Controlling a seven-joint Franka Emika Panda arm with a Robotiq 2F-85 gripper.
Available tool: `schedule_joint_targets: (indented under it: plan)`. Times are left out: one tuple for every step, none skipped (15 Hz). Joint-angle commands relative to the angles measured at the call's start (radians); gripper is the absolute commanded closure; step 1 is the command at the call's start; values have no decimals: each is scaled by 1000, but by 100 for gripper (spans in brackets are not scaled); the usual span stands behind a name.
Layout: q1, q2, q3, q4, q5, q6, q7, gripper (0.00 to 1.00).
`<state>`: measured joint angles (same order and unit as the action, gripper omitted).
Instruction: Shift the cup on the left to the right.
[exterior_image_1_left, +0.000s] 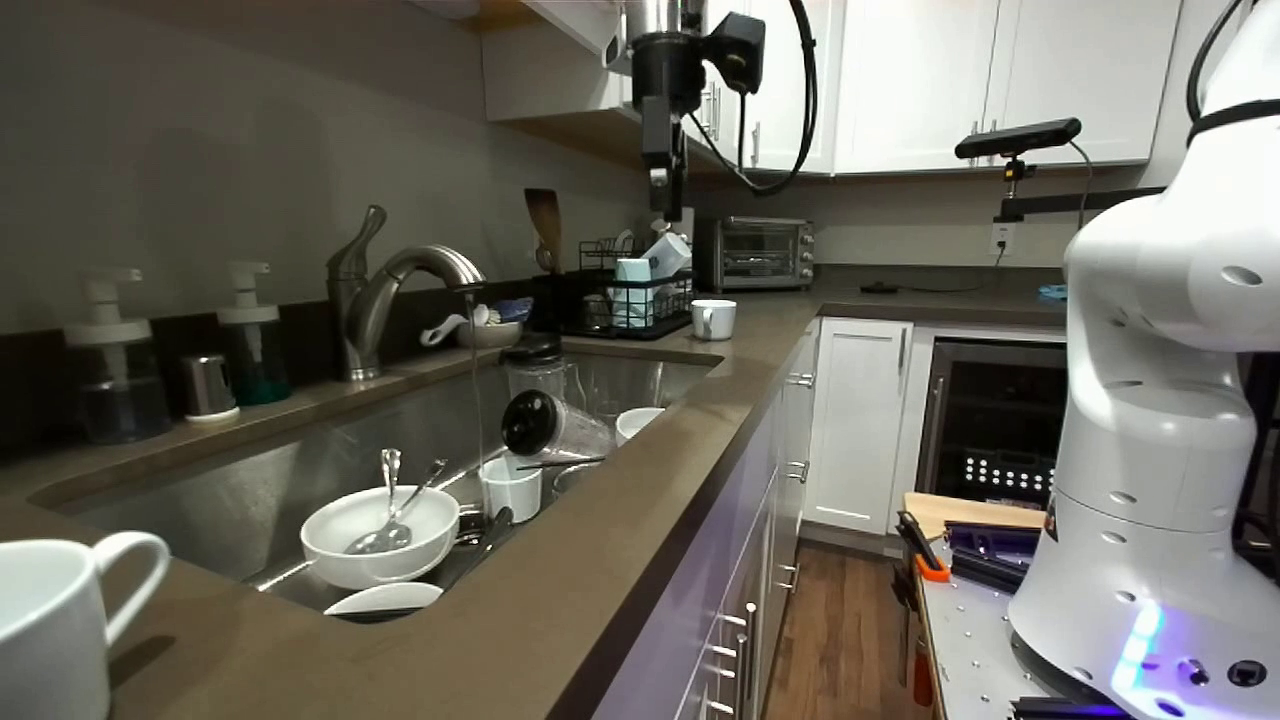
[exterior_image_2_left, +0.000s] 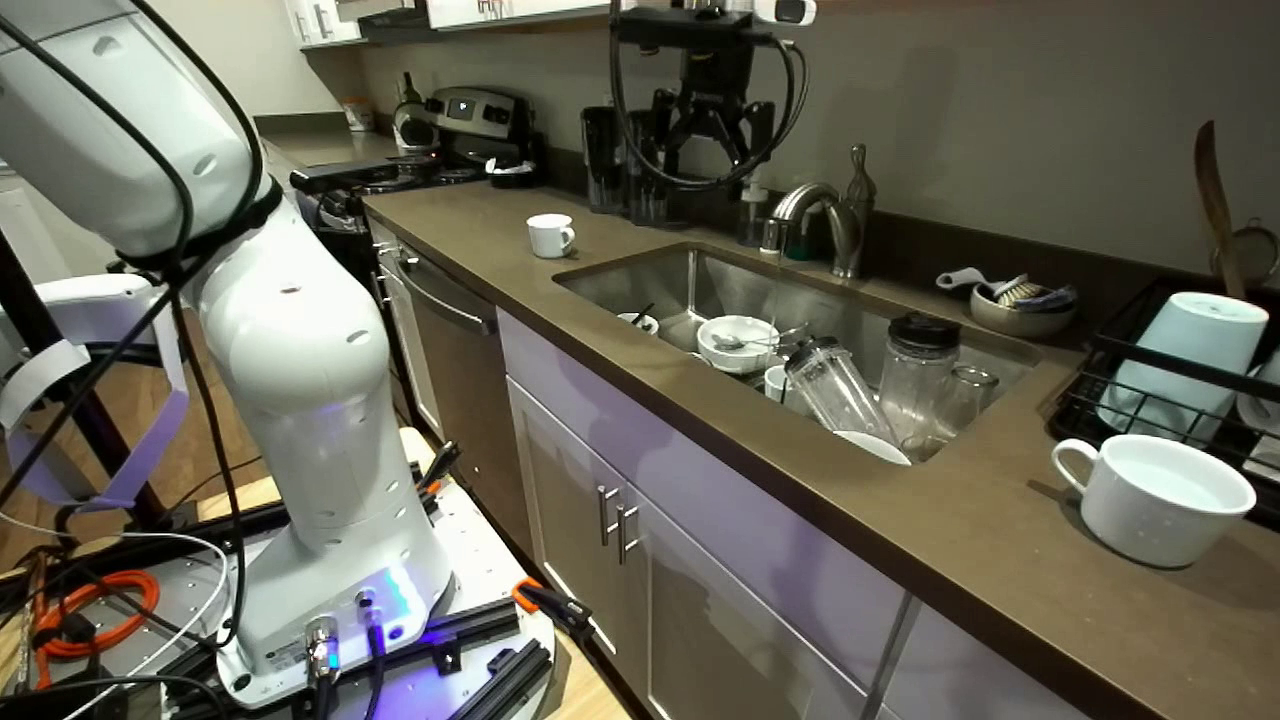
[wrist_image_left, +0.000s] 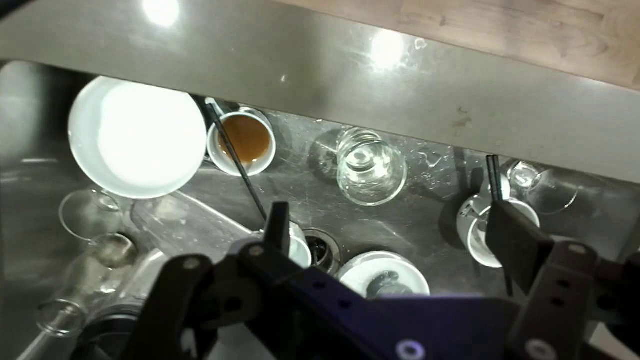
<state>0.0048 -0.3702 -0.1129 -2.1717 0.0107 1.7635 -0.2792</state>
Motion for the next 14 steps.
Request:
schedule_joint_targets:
  plan:
    - [56, -10, 27, -73, 34, 81, -123, 0]
    - [74, -4, 36, -87, 36, 101, -151, 0]
    - [93, 1, 47, -103, 37, 124, -177, 0]
    - [111, 6, 58, -113, 33, 142, -203, 0]
    - [132, 18, 72, -124, 33, 168, -223, 0]
    - [150, 24, 80, -129, 36, 185, -253, 0]
    - [172, 37, 92, -134, 46, 208, -278, 0]
    - [190, 44, 100, -136, 53, 223, -309, 0]
    - [209, 58, 112, -136, 56, 236, -334, 0]
    - [225, 71, 113, -129, 77, 234, -369, 0]
    - [195, 51, 120, -129, 42, 206, -291, 0]
    - [207, 60, 127, -129, 51, 210, -309, 0]
    - [213, 66, 132, -129, 54, 212, -317, 0]
    - [215, 69, 133, -129, 55, 213, -323, 0]
